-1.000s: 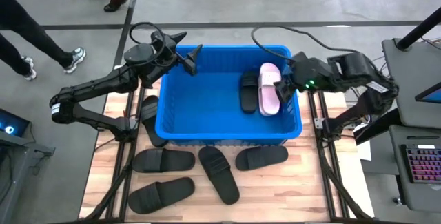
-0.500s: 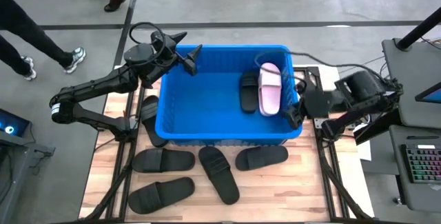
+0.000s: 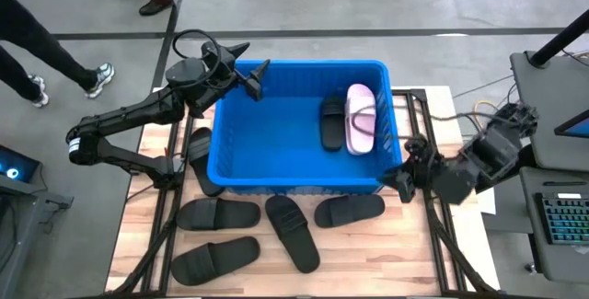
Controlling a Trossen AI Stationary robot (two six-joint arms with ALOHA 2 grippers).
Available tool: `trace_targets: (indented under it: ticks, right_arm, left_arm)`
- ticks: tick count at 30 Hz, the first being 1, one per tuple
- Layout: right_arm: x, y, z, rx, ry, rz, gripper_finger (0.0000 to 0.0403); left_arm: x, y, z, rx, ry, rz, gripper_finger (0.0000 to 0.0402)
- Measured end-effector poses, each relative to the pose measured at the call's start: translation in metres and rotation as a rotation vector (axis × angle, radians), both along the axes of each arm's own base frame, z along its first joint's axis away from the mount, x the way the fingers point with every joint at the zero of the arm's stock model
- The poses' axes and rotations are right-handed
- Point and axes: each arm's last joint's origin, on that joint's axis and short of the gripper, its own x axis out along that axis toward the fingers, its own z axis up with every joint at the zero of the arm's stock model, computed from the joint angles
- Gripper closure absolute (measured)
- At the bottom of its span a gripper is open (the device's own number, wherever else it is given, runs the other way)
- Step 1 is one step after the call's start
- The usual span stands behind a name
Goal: Pick and place slides into bin
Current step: Stack the black slide on top of black slide into the blue bin
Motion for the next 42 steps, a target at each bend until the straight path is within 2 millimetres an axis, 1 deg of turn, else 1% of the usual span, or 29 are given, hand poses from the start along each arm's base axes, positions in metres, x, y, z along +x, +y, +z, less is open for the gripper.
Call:
trace_targets:
  ticks: [8,15,21,26,31,33,37,42]
  right_arm:
    - [0.004,0.032,-0.047,0.124,-0.08,-0.036,0.0197]
    - [0.001,0.056,-0.089,0.219,-0.027,-0.104,0.0197]
    - [0.002,0.075,-0.121,0.223,0.03,-0.147,0.0197]
    - [0.011,0.088,-0.143,0.194,0.057,-0.162,0.0197]
    - [0.019,0.097,-0.17,0.118,0.11,-0.176,0.0197]
    - [0.02,0.099,-0.181,0.132,0.139,-0.218,0.0197]
    - [0.02,0.1,-0.205,0.105,0.198,-0.265,0.0197]
    - [0.021,0.098,-0.227,0.107,0.197,-0.303,0.0197]
  left_arm:
    - [0.0,0.0,0.0,-0.03,-0.031,-0.003,0.0072]
    - [0.0,0.0,-0.001,-0.033,-0.019,-0.003,0.0072]
    - [0.0,0.0,-0.005,-0.046,0.018,-0.003,0.0072]
    - [0.0,0.0,-0.006,-0.048,0.028,-0.003,0.0072]
    - [0.0,0.0,-0.006,-0.049,0.029,-0.003,0.0072]
    - [0.0,0.0,-0.006,-0.049,0.029,-0.003,0.0072]
    - [0.001,0.0,-0.006,-0.051,0.028,-0.003,0.0072]
    - [0.001,0.0,-0.007,-0.07,0.009,-0.004,0.0072]
